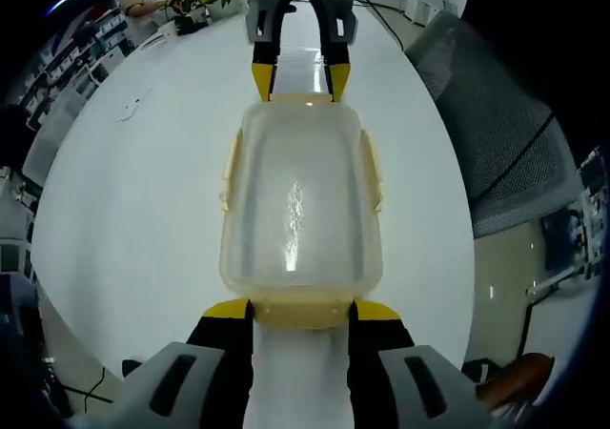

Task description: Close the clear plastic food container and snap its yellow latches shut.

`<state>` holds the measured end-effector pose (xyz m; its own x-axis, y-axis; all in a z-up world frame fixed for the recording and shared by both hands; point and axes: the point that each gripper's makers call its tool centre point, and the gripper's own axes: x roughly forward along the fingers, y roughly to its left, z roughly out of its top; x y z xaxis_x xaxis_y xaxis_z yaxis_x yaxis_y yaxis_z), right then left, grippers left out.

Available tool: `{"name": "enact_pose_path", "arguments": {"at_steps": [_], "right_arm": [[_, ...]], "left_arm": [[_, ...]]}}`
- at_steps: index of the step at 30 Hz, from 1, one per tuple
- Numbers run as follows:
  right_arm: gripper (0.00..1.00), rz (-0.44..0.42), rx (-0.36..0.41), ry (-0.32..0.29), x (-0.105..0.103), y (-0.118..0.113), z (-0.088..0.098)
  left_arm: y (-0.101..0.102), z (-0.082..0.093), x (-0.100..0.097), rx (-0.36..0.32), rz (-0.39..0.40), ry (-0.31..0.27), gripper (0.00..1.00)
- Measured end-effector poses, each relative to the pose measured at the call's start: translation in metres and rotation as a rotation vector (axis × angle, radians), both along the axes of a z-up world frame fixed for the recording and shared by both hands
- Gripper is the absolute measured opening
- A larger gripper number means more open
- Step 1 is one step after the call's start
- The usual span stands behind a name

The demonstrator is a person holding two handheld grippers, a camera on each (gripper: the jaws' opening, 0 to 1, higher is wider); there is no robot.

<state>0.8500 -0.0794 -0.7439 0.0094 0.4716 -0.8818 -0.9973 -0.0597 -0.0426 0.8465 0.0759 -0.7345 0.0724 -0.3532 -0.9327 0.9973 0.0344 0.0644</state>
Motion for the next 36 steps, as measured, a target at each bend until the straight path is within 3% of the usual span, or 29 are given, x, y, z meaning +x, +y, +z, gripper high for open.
{"name": "enact_pose_path", "arguments": {"at_steps": [18, 36], "right_arm": [[0.35, 0.014, -0.007, -0.015, -0.006, -0.023, 0.04], [0.35, 0.016, -0.017, -0.013, -0.012, -0.058, 0.058]], "left_arm": [[-0.023, 0.04, -0.008, -0.007, 0.0, -0.037, 0.32], [-0.055, 0.052, -0.013, -0.037, 0.002, -0.026, 0.32]]}}
